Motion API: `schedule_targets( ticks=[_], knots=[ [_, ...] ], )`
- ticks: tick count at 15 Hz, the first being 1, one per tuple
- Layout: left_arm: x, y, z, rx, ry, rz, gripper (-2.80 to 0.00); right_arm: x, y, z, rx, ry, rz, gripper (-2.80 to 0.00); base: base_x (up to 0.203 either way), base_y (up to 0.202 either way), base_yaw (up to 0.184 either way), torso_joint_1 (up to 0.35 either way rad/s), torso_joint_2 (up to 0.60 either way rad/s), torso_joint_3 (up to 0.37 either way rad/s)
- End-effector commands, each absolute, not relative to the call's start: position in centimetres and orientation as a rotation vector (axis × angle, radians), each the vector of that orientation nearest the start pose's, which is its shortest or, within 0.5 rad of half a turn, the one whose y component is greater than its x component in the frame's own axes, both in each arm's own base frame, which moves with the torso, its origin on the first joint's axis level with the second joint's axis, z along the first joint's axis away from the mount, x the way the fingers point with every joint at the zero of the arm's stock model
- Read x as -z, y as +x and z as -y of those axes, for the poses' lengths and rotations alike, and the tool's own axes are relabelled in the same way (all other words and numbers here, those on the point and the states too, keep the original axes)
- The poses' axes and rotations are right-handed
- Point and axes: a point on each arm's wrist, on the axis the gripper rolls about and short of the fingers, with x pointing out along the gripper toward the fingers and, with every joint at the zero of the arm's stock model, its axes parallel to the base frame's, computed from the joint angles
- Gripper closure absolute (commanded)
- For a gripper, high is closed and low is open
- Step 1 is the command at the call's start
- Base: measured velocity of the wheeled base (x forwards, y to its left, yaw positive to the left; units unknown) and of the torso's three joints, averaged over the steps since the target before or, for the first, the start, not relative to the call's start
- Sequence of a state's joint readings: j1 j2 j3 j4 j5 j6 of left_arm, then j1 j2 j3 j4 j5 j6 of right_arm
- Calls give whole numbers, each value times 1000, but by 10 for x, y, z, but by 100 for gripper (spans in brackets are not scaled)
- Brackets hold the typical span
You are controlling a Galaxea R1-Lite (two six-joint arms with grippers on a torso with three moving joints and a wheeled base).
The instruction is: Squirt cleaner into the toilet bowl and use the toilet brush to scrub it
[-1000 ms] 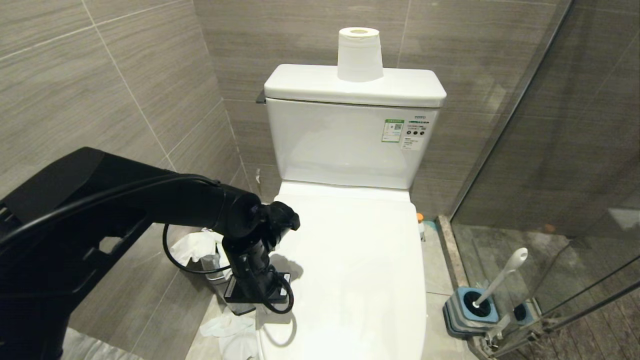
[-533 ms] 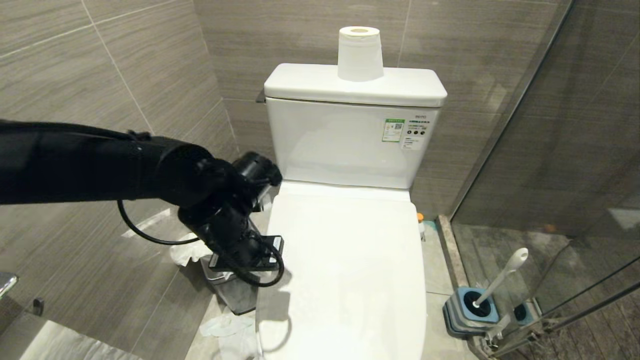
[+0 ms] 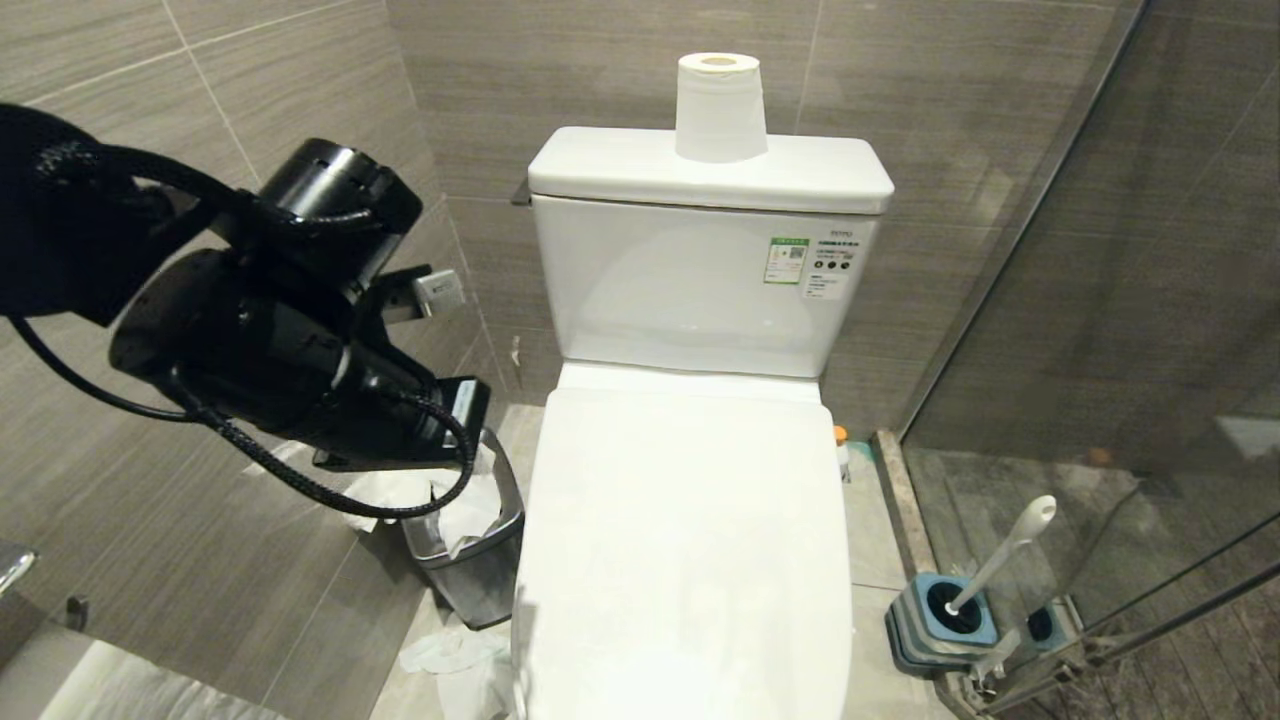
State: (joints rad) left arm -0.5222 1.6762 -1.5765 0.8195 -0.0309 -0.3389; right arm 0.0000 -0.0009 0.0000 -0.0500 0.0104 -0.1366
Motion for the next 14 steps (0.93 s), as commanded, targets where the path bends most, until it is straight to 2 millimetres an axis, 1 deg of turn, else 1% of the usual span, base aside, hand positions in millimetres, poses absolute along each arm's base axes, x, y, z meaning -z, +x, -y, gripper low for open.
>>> schedule_targets(
  ticks=[1,6,10,11,12,14],
  knots=[
    [-290,226,126,334,-67,-934,0,-81,-23,0,-7,-138,51,0,0,0,0,0,0,0],
    [-305,216,102,291,132,-835,0,-81,-23,0,-7,-138,51,0,0,0,0,0,0,0],
    [-317,205,95,261,136,-776,0,-81,-23,0,-7,-138,51,0,0,0,0,0,0,0],
    [-323,201,93,237,138,-747,0,-81,-23,0,-7,-138,51,0,0,0,0,0,0,0],
    [-331,197,89,211,137,-713,0,-81,-23,0,-7,-137,51,0,0,0,0,0,0,0],
    [-346,180,80,201,118,-647,0,-81,-23,0,-7,-138,51,0,0,0,0,0,0,0]
  ],
)
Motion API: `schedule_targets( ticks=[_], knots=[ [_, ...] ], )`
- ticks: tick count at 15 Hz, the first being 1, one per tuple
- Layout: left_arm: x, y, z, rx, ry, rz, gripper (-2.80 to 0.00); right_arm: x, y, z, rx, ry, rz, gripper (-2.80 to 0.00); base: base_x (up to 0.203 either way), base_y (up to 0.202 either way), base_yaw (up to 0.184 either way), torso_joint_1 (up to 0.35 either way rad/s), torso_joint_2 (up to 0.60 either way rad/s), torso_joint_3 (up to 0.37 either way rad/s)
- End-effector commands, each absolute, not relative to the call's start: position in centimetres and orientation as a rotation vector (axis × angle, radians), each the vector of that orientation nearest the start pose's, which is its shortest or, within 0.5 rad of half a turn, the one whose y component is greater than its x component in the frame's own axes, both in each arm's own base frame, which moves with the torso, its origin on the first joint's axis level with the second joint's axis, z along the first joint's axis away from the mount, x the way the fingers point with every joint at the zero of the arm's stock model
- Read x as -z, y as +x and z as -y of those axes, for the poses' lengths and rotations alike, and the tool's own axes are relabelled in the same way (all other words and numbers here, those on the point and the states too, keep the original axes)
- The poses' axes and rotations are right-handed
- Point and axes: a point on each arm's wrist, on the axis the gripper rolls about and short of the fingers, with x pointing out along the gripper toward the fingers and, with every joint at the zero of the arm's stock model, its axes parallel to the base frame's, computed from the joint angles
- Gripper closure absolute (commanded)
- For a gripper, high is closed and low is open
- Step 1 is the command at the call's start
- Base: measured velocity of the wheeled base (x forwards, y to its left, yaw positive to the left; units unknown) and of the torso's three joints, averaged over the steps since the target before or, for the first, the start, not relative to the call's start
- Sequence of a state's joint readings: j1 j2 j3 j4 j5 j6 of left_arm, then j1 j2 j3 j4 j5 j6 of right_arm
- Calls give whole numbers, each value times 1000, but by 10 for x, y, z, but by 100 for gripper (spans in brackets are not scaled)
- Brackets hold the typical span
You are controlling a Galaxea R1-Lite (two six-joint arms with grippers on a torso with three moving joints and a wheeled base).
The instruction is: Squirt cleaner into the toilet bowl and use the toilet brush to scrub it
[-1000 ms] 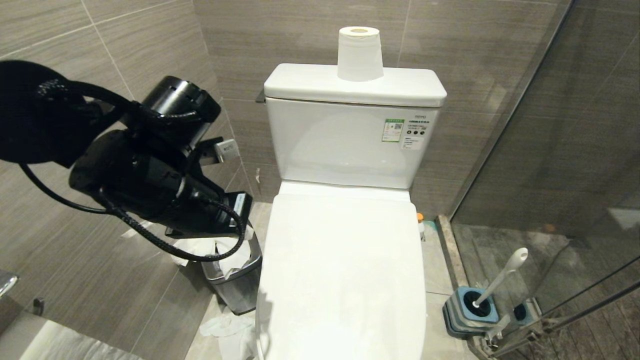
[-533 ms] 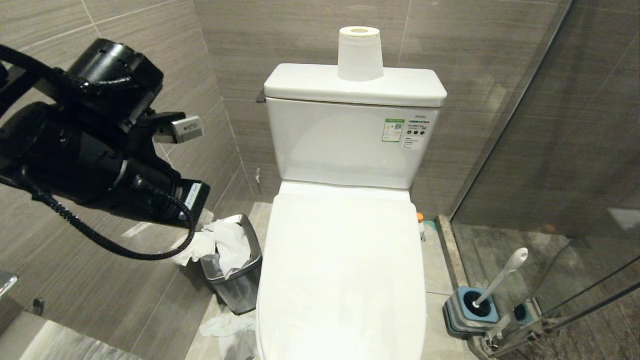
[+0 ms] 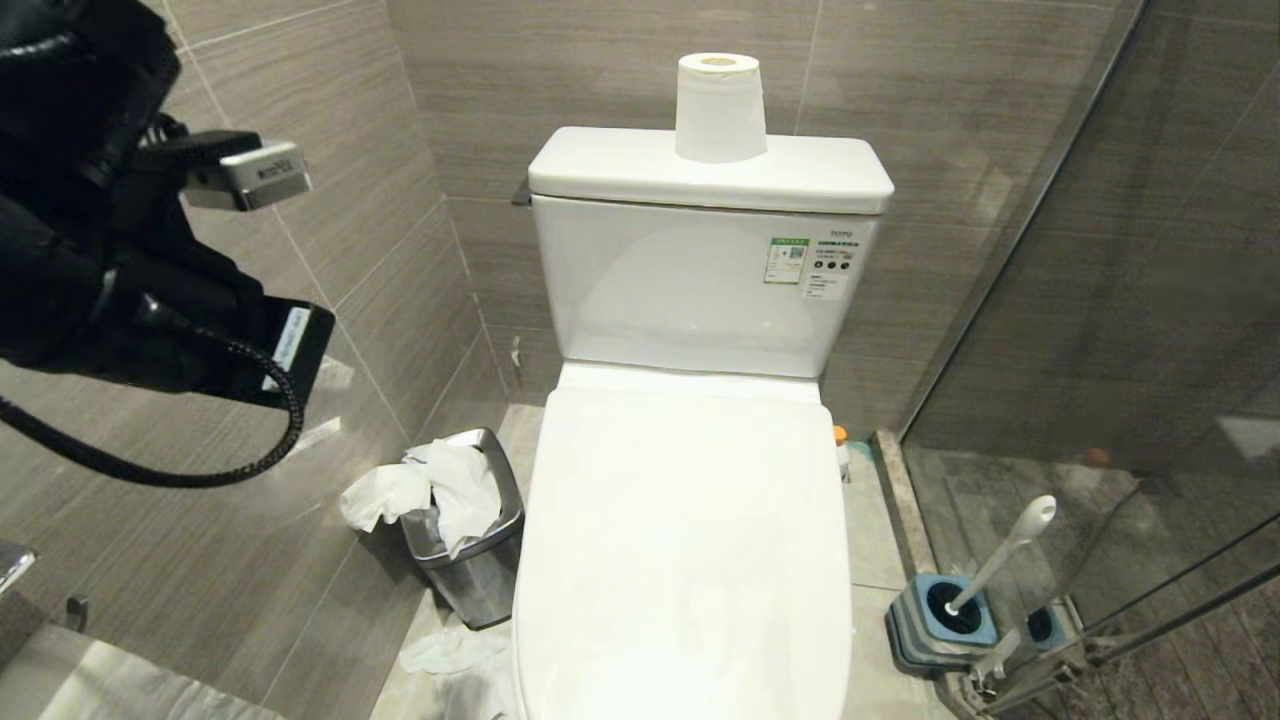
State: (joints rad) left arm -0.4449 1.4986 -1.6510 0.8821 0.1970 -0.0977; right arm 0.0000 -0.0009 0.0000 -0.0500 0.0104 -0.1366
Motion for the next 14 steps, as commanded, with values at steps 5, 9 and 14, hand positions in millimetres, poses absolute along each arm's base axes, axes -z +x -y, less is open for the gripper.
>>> schedule_targets(
  ticks=[5,9,14],
  knots=[
    [-379,113,48,214,49,-452,0,-81,-23,0,-7,-138,51,0,0,0,0,0,0,0],
    [-390,72,22,164,-10,-337,0,-81,-23,0,-7,-138,51,0,0,0,0,0,0,0],
    [-394,21,1,33,12,-225,0,-81,-23,0,-7,-138,51,0,0,0,0,0,0,0]
  ],
)
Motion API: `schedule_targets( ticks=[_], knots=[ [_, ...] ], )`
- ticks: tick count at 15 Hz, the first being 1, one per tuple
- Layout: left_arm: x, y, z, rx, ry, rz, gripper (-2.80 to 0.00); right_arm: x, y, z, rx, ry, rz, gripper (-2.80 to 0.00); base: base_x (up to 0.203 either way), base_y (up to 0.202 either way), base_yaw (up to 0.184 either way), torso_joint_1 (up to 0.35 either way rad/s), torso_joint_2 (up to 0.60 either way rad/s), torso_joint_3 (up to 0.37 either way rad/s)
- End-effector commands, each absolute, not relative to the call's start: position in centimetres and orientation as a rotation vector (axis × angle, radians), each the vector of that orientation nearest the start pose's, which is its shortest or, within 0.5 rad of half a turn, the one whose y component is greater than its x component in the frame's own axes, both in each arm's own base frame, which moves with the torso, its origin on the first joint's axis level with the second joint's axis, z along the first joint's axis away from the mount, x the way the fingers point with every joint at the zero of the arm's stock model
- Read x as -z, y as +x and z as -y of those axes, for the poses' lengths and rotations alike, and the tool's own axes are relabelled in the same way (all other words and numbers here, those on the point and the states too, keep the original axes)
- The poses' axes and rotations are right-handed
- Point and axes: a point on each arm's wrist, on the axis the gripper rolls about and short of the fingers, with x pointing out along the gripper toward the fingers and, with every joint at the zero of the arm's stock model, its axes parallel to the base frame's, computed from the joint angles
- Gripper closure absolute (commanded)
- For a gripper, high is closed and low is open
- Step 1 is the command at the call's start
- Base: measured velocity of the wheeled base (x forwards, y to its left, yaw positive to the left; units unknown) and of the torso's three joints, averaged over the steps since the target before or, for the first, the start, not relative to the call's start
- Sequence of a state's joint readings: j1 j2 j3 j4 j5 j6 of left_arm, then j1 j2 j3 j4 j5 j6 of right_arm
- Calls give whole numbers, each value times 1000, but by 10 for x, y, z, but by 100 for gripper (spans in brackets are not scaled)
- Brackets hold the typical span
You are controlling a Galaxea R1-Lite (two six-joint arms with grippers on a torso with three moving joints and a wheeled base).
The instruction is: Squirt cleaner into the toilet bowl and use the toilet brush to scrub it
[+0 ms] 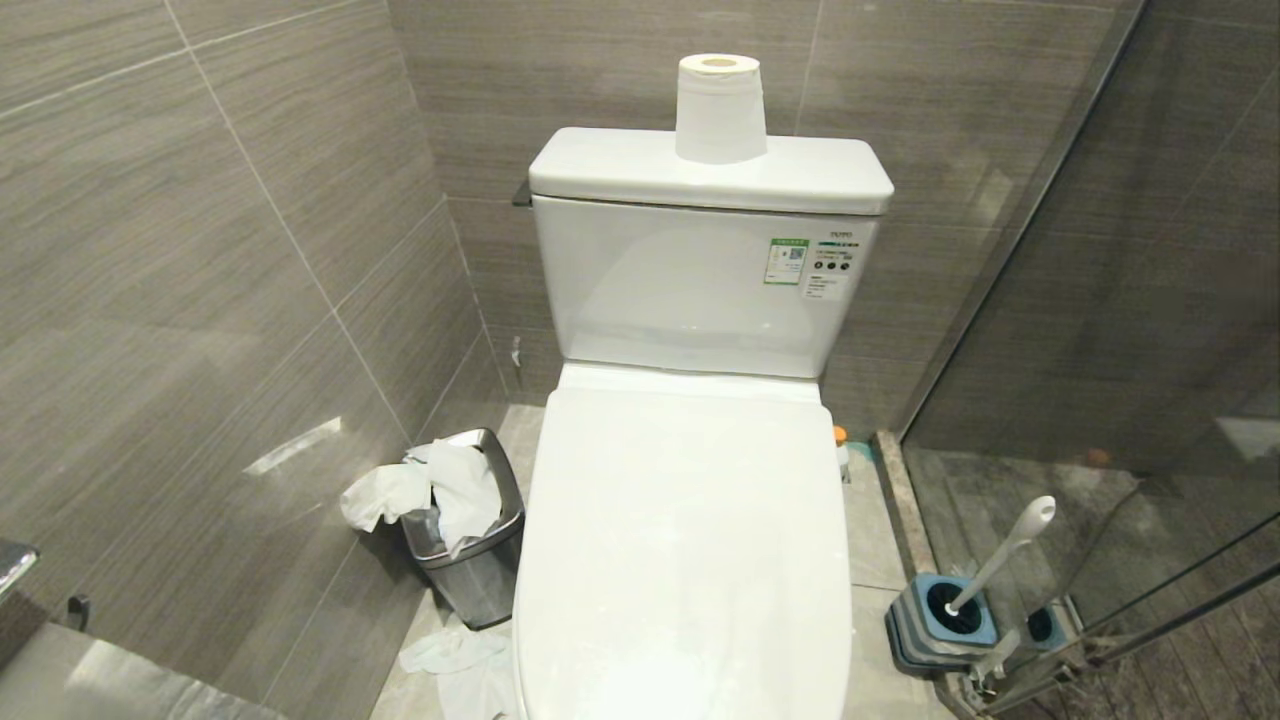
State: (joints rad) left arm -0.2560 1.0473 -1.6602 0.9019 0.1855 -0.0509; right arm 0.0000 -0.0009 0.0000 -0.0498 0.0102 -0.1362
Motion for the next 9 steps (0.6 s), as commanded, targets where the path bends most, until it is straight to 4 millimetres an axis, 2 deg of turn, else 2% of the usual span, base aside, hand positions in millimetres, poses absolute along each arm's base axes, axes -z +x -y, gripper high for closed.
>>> schedule_targets(
  ticks=[1,4,9],
  knots=[
    [-395,10,-2,26,16,-199,0,-81,-23,0,-7,-138,51,0,0,0,0,0,0,0],
    [-391,-25,-7,94,2,-120,0,-81,-23,0,-7,-138,51,0,0,0,0,0,0,0],
    [-372,-75,-11,127,-5,-21,0,-81,-23,0,-7,-138,51,0,0,0,0,0,0,0]
  ],
)
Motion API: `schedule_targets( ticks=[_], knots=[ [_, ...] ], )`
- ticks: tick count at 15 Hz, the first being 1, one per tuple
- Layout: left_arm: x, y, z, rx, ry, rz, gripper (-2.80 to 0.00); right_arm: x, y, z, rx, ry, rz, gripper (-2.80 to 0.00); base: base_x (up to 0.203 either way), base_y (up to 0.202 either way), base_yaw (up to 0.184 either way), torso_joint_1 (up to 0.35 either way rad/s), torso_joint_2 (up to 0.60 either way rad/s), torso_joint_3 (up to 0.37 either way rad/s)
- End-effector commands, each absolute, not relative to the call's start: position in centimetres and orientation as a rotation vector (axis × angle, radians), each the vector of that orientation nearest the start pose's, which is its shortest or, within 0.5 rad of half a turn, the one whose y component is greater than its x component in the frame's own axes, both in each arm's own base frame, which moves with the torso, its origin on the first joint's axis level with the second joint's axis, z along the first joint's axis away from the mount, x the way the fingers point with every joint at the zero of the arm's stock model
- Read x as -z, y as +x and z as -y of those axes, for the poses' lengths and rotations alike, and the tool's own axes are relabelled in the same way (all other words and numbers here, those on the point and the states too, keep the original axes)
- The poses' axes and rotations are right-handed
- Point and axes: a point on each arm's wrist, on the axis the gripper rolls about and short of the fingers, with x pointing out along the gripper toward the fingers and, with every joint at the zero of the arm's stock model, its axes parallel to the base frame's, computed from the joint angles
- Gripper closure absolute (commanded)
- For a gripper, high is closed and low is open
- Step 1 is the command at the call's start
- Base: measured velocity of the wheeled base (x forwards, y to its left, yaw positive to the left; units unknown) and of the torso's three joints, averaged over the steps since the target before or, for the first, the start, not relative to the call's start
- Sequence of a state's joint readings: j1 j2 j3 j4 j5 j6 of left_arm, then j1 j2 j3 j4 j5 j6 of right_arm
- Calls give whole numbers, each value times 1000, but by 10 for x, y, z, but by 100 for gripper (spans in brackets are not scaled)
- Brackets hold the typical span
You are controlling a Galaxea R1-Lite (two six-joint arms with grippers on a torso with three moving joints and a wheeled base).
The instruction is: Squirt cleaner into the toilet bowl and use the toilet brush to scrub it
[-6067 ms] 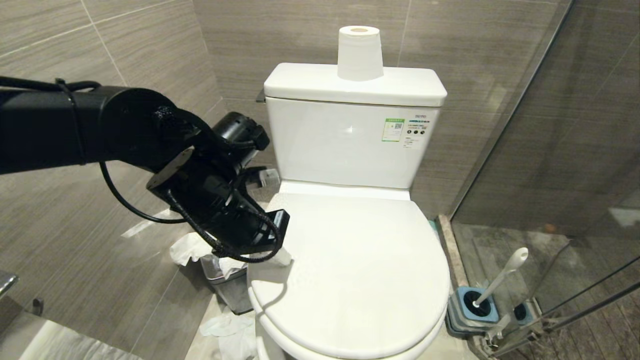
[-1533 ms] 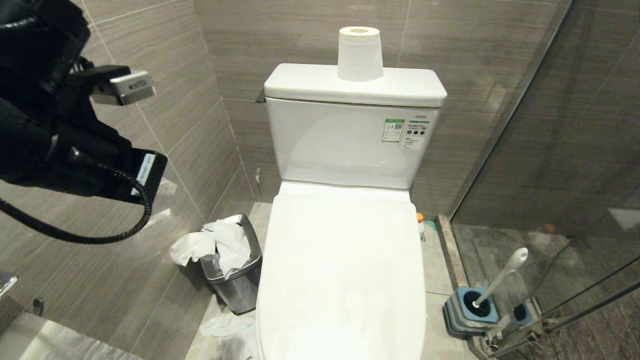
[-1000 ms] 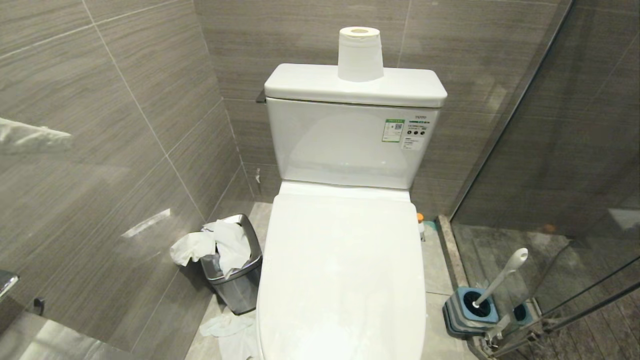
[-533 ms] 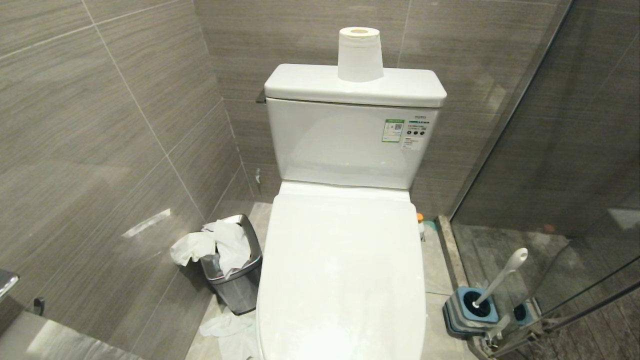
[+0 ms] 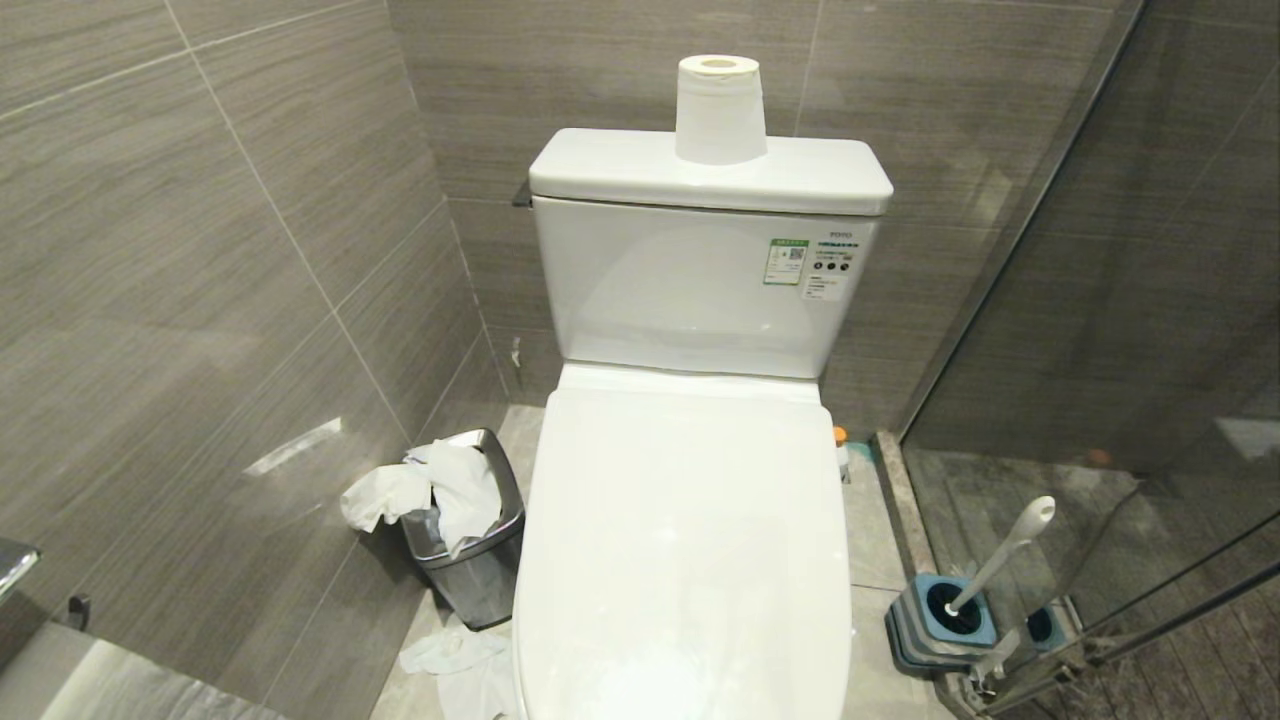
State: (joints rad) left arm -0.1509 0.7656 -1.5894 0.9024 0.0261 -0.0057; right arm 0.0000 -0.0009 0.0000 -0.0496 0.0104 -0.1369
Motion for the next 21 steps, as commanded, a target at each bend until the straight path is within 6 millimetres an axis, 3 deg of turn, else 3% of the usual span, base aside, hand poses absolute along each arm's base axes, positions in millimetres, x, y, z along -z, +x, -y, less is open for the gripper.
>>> schedule_targets(
  ticks=[1,8,13,21],
  knots=[
    [-368,-83,-10,120,-5,-6,0,-81,-23,0,-7,-138,51,0,0,0,0,0,0,0],
    [-345,-118,-3,65,24,72,0,-81,-23,0,-7,-138,51,0,0,0,0,0,0,0],
    [-342,-135,1,43,34,284,0,-81,-23,0,-7,-138,51,0,0,0,0,0,0,0],
    [-317,-163,10,-11,52,354,0,-81,-23,0,-7,-137,51,0,0,0,0,0,0,0]
  ],
)
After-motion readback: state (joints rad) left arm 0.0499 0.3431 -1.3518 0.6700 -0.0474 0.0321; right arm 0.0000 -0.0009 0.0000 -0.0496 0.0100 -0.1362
